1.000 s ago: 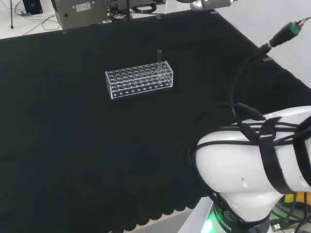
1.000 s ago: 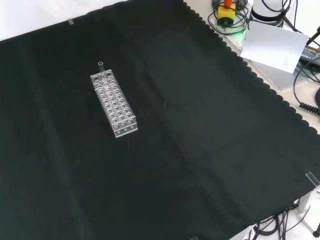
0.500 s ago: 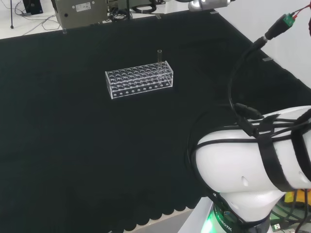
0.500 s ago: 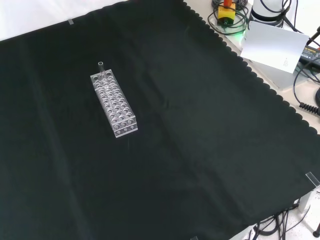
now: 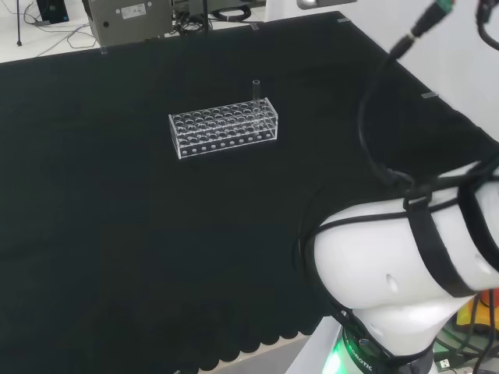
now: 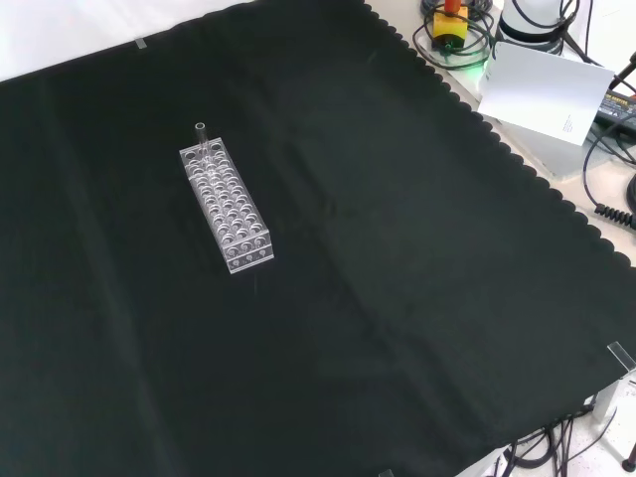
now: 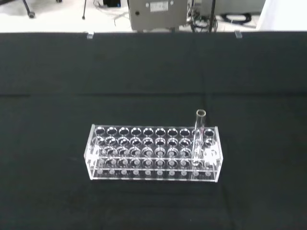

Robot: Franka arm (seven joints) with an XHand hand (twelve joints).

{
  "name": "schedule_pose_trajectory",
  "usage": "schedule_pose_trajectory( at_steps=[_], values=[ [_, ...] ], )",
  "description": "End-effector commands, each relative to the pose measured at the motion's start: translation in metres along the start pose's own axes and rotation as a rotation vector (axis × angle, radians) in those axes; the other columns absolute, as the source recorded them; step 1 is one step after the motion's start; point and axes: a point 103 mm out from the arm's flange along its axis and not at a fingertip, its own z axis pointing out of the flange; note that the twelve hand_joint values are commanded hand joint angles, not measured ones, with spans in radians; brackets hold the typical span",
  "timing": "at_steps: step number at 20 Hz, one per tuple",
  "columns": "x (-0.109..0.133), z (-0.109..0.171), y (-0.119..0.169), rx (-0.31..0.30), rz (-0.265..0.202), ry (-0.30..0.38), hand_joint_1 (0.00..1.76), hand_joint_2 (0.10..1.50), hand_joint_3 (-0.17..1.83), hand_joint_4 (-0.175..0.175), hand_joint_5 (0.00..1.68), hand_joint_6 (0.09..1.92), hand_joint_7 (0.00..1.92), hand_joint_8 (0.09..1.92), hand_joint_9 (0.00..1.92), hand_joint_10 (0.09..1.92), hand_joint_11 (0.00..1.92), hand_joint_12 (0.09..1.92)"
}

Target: Pick up the test tube.

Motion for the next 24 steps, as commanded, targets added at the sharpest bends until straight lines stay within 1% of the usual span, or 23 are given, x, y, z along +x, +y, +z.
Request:
schedule_pose_trajectory(
  at_steps=[1,5,12,16,19,24],
  values=[
    [-0.014,0.033,0.081,0.093,0.006,-0.004,0.65,0.84,0.42,-0.06,0.2,0.09,0.02,0.82,0.02,0.94,0.0,1.58],
    [-0.023,0.042,0.107,0.133,0.01,0.04,0.66,0.84,0.42,-0.067,0.22,0.09,0.05,0.85,0.06,0.95,0.02,1.6],
    [-0.039,0.064,0.146,0.222,0.021,0.075,0.69,0.83,0.43,-0.075,0.26,0.09,0.11,0.87,0.11,0.95,0.06,1.6],
    [-0.047,0.08,0.163,0.272,0.033,0.091,0.7,0.83,0.43,-0.079,0.27,0.09,0.13,0.88,0.13,0.95,0.07,1.6],
    [-0.05,0.091,0.174,0.296,0.038,0.1,0.71,0.83,0.43,-0.082,0.28,0.09,0.15,0.89,0.15,0.95,0.09,1.59],
    [-0.056,0.107,0.19,0.331,0.054,0.13,0.74,0.82,0.45,-0.09,0.32,0.09,0.23,0.9,0.25,0.93,0.15,1.56]
  ],
)
